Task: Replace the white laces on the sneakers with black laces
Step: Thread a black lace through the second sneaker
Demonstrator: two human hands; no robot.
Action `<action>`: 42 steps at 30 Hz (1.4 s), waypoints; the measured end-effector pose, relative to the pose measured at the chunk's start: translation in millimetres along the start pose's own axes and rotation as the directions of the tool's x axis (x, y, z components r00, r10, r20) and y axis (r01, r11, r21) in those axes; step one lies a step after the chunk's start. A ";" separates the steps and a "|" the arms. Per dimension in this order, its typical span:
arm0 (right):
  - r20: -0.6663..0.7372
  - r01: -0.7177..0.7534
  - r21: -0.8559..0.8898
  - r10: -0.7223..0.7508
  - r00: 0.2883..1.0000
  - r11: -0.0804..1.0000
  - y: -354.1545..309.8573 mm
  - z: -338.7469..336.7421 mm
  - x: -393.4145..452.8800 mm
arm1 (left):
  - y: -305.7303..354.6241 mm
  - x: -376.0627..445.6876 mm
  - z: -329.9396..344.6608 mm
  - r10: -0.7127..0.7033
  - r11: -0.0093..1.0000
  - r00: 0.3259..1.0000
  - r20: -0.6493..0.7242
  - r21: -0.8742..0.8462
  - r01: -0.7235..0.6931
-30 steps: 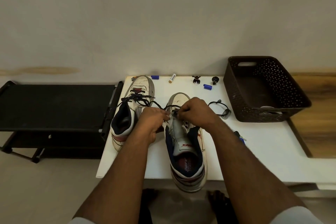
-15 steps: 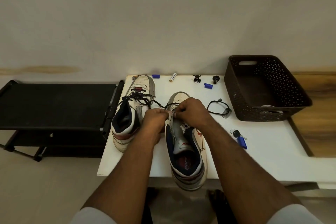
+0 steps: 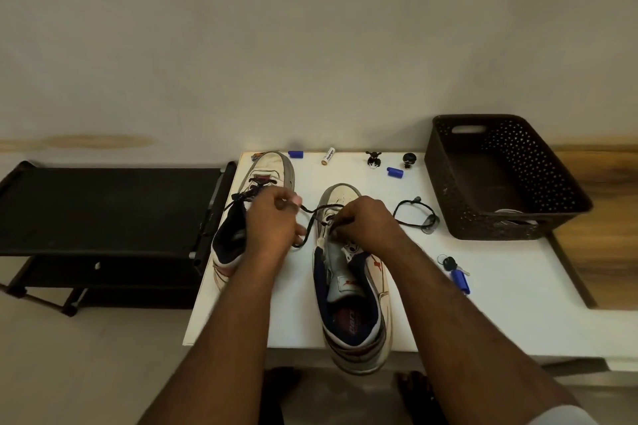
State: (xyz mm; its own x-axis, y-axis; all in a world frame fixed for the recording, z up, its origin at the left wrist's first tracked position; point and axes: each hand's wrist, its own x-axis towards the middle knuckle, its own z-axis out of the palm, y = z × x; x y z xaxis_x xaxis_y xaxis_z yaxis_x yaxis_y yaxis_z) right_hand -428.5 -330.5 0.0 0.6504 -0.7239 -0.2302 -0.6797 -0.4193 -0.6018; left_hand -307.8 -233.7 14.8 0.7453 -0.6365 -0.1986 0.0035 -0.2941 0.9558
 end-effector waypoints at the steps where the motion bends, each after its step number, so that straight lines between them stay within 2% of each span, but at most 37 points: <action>1: -0.002 0.006 -0.007 -0.006 1.000 1.000 -1.1 0.4 0.0 | -9.0 -1.9 4.9 -0.064 0.996 0.995 0.076 0.073 0.059; 3: -0.007 0.008 -0.031 -0.008 1.000 0.999 -3.4 0.7 -0.9 | -21.8 -0.8 17.3 -0.095 0.979 0.984 0.149 0.193 0.065; 7: -0.097 0.092 -0.031 -0.095 0.991 0.995 -4.3 -3.1 -4.9 | -26.3 7.2 27.1 -0.010 0.973 0.999 0.040 0.230 0.001; 9: -0.067 0.151 -0.130 -0.160 0.985 0.980 -2.6 -5.0 -5.5 | -21.4 2.5 26.3 0.032 0.978 0.999 0.012 0.208 -0.034; 11: -0.020 0.154 -0.186 -0.160 0.987 0.970 -0.7 -6.2 -4.9 | -5.1 -6.0 21.2 0.029 0.998 0.998 -0.047 0.065 -0.026; 13: -0.019 0.129 -0.173 -0.134 0.991 0.976 1.0 -6.9 -4.2 | 19.9 -9.8 7.5 0.031 0.961 0.979 -0.203 -0.264 -0.085; 14: -0.020 0.122 -0.154 -0.127 0.992 0.981 1.9 -7.0 -3.6 | 34.4 -10.5 -3.4 0.046 0.886 0.935 -0.352 -0.418 -0.201; 15: -0.017 0.120 -0.136 -0.123 0.992 0.983 2.2 -6.1 -3.3 | 47.5 -10.8 -16.4 0.051 0.788 0.858 -0.511 -0.507 -0.349; 17: -0.006 0.122 -0.127 -0.124 0.992 0.984 1.8 -5.9 -2.6 | 61.1 -9.9 -37.1 0.059 0.643 0.686 -0.725 -0.498 -0.582; 18: -0.009 0.124 -0.132 -0.126 0.992 0.983 1.9 -6.0 -2.0 | 60.3 -10.1 -41.1 0.086 0.624 0.625 -0.776 -0.447 -0.641; 19: -0.014 0.121 -0.135 -0.124 0.992 0.983 2.1 -5.9 -1.3 | 55.0 -11.5 -40.7 0.149 0.651 0.576 -0.804 -0.359 -0.669; 20: -0.016 0.118 -0.139 -0.122 0.992 0.983 2.3 -6.2 -1.3 | 47.0 -13.0 -35.9 0.269 0.702 0.542 -0.796 -0.223 -0.676; 21: -0.013 0.121 -0.145 -0.124 0.992 0.982 2.0 -5.6 -1.1 | 36.7 -11.8 -29.0 0.427 0.748 0.540 -0.726 -0.052 -0.662; 22: -0.006 0.131 -0.158 -0.134 0.991 0.979 2.1 -5.1 -1.2 | 28.2 -11.4 -18.7 0.556 0.774 0.595 -0.580 0.100 -0.626; 23: 0.006 0.146 -0.172 -0.147 0.989 0.974 2.1 -3.9 -0.9 | 19.8 -11.0 -7.4 0.581 0.812 0.730 -0.361 0.201 -0.547; 24: 0.018 0.161 -0.185 -0.160 0.987 0.969 2.4 -2.7 -1.1 | 12.9 -10.9 2.3 0.470 0.865 0.876 -0.108 0.253 -0.433; 25: 0.022 0.172 -0.195 -0.171 0.985 0.966 2.9 -1.8 -1.4 | 3.9 -8.2 9.5 0.295 0.892 0.951 0.094 0.330 -0.310; 26: 0.021 0.175 -0.207 -0.174 0.985 0.963 3.4 -1.5 -1.4 | -2.2 -6.7 15.3 0.141 0.864 0.967 0.211 0.451 -0.225; 27: 0.016 0.173 -0.213 -0.174 0.985 0.962 4.1 -1.7 -0.9 | -7.7 -3.8 16.7 0.043 0.804 0.966 0.255 0.565 -0.185; 28: 0.009 0.164 -0.211 -0.166 0.986 0.964 5.0 -2.7 -0.4 | -10.5 -3.3 17.3 -0.003 0.753 0.966 0.259 0.636 -0.168; 29: 0.001 0.154 -0.202 -0.157 0.988 0.967 5.3 -3.7 0.1 | -12.5 -3.2 17.3 -0.006 0.748 0.973 0.231 0.646 -0.149; 31: -0.012 0.139 -0.203 -0.144 0.989 0.969 5.3 -5.1 -0.1 | -4.9 -4.9 12.7 0.098 0.853 0.987 0.130 0.500 -0.150; 32: -0.017 0.132 -0.205 -0.138 0.990 0.970 5.2 -5.6 -0.2 | 5.9 -7.8 9.1 0.214 0.918 0.977 -0.002 0.342 -0.201; 33: -0.018 0.126 -0.203 -0.132 0.991 0.971 4.8 -5.8 -0.5 | 20.5 -8.4 0.5 0.340 0.937 0.912 -0.228 0.164 -0.308; 34: -0.017 0.124 -0.211 -0.130 0.991 0.970 4.4 -5.8 -1.2 | 36.1 -8.1 -12.0 0.419 0.889 0.775 -0.473 0.040 -0.456; 35: -0.013 0.126 -0.229 -0.132 0.991 0.965 4.2 -5.6 -1.4 | 49.3 -8.4 -25.5 0.427 0.814 0.613 -0.665 -0.013 -0.580; 36: -0.008 0.129 -0.249 -0.135 0.991 0.960 4.8 -5.9 -1.4 | 57.3 -8.0 -37.6 0.404 0.762 0.499 -0.767 -0.020 -0.648; 37: 0.000 0.138 -0.265 -0.143 0.990 0.954 5.7 -6.2 -0.6 | 61.9 -8.8 -46.8 0.395 0.757 0.445 -0.804 0.011 -0.653; 38: 0.001 0.156 -0.263 -0.161 0.987 0.952 6.3 -6.4 0.0 | 66.2 -15.3 -49.4 0.396 0.800 0.444 -0.804 0.065 -0.596; 39: -0.019 0.179 -0.222 -0.188 0.982 0.958 6.4 -7.1 0.6 | 62.8 -19.2 -46.8 0.433 0.849 0.481 -0.763 0.166 -0.501; 40: -0.075 0.195 -0.123 -0.205 0.976 0.973 6.3 -8.4 1.0 | 57.4 -22.4 -41.7 0.482 0.866 0.552 -0.680 0.277 -0.416; 42: -0.240 0.191 0.131 -0.156 0.958 0.973 5.0 -15.3 -0.2 | 48.7 -27.0 -23.6 0.545 0.820 0.713 -0.441 0.457 -0.344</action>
State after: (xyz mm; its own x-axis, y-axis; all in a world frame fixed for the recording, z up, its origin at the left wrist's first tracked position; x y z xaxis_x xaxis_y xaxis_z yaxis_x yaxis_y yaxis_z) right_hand -437.3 -340.8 8.7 0.6480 -0.7596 0.0568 -0.4921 -0.4744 -0.7299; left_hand -312.0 -214.1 71.8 0.8273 -0.2993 0.4755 -0.5586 -0.3481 0.7529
